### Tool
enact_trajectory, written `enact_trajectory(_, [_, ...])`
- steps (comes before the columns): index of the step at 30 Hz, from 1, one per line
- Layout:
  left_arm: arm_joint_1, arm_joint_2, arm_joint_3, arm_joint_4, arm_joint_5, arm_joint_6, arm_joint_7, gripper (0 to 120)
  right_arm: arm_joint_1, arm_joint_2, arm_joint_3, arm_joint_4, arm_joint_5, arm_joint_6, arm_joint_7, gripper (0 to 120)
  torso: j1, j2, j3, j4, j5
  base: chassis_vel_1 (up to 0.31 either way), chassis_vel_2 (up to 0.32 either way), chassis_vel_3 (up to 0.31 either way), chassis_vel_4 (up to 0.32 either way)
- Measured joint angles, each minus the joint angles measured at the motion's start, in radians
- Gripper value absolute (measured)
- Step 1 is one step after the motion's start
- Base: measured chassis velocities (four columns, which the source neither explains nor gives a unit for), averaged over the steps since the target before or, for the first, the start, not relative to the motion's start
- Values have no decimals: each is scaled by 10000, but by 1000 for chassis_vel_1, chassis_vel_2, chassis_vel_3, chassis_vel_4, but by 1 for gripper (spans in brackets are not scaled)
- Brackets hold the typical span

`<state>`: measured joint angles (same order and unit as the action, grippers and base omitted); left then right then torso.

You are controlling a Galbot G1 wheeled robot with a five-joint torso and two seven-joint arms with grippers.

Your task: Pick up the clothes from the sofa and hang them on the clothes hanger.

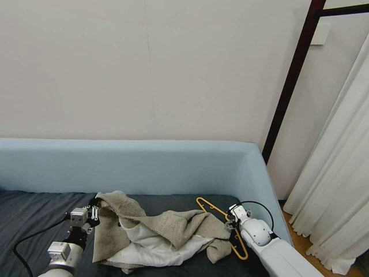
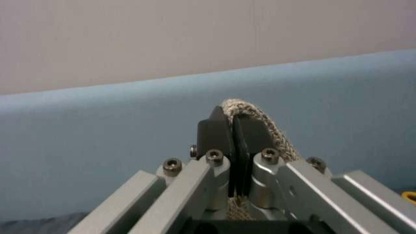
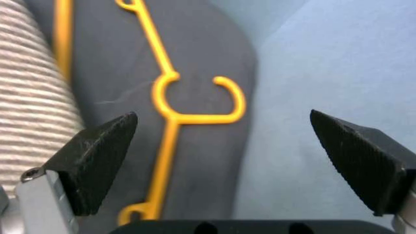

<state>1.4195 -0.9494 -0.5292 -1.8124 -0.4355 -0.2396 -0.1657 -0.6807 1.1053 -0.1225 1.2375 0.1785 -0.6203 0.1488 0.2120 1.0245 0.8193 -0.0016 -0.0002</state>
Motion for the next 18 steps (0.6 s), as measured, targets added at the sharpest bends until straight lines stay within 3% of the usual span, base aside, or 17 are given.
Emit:
enact_trajectory(8, [35,-21,3,-28,4,0,8,0,-103,21,-165,-500,-1217,189,225,100,0,0,0,-1,0,0,0,0,0])
enact_trajectory(18, [197,-71,-130,-120,42,-54,1,0,-159,373,-273,-918,-878,205,211,100,0,0,0,2,1,0,0,0,0])
